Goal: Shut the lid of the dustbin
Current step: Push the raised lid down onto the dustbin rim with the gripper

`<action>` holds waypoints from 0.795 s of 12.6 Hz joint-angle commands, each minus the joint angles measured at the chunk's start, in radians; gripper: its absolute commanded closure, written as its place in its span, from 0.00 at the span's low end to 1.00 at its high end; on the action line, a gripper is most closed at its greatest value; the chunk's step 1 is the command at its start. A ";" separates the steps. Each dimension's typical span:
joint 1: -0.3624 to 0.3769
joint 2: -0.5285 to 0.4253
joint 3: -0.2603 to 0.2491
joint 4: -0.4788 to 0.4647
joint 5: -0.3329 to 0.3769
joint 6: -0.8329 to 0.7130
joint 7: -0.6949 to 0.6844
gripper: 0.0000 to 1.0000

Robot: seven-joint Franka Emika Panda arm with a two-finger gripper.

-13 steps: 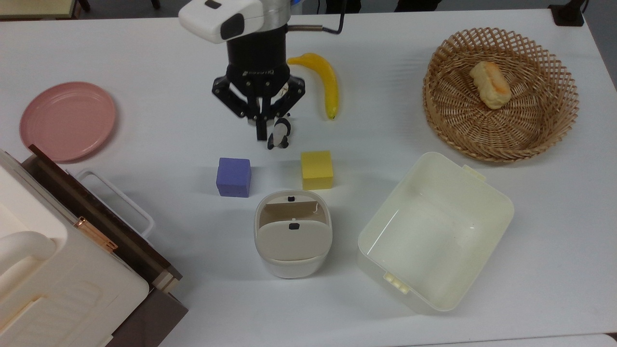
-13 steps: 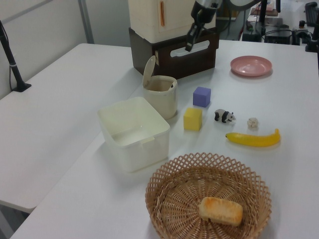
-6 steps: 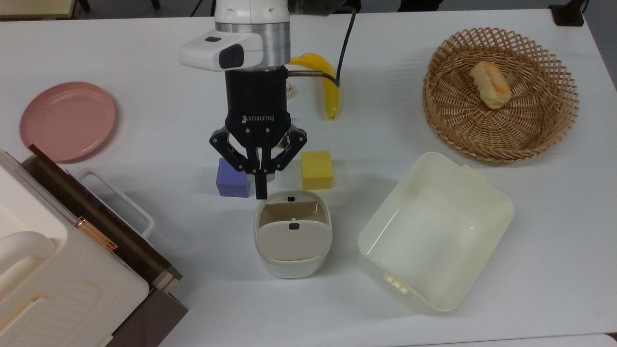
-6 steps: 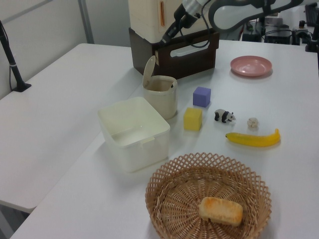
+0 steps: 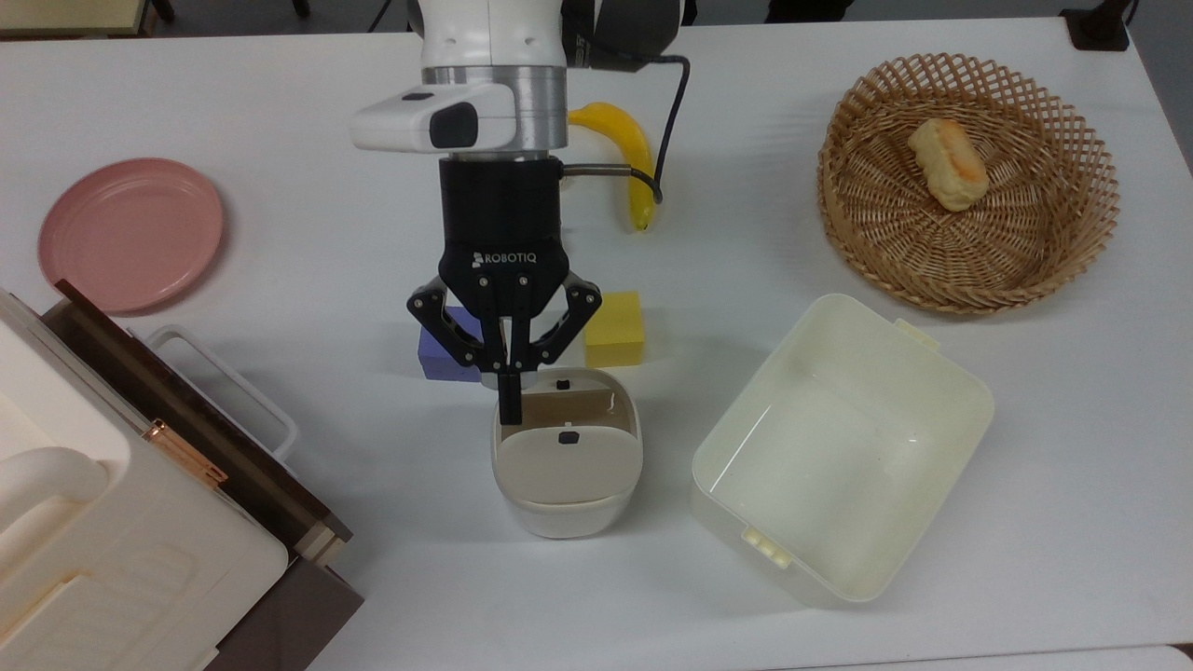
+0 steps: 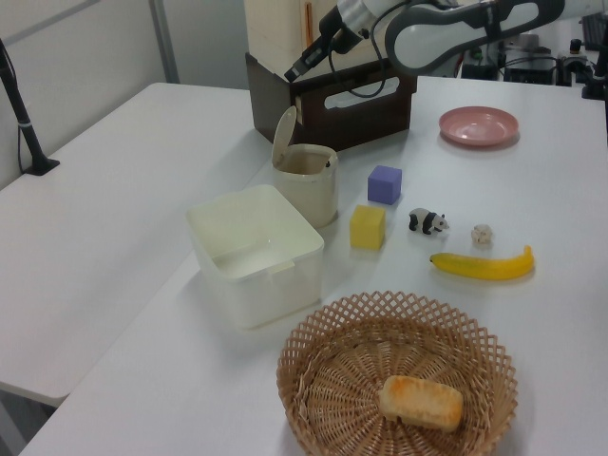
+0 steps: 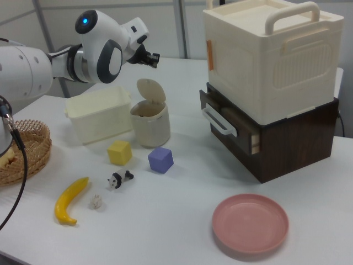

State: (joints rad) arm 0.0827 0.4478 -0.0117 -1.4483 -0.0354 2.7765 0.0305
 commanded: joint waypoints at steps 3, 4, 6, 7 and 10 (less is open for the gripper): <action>0.022 0.042 0.004 0.029 -0.001 0.032 -0.023 1.00; 0.025 0.049 0.004 0.031 -0.001 0.031 -0.023 1.00; 0.026 0.058 0.004 0.029 0.000 0.031 -0.021 1.00; 0.026 0.064 0.006 0.028 0.000 0.031 -0.020 1.00; 0.023 0.063 0.004 0.025 0.002 0.025 -0.020 1.00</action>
State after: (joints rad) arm 0.1018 0.4979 -0.0018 -1.4423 -0.0354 2.7925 0.0258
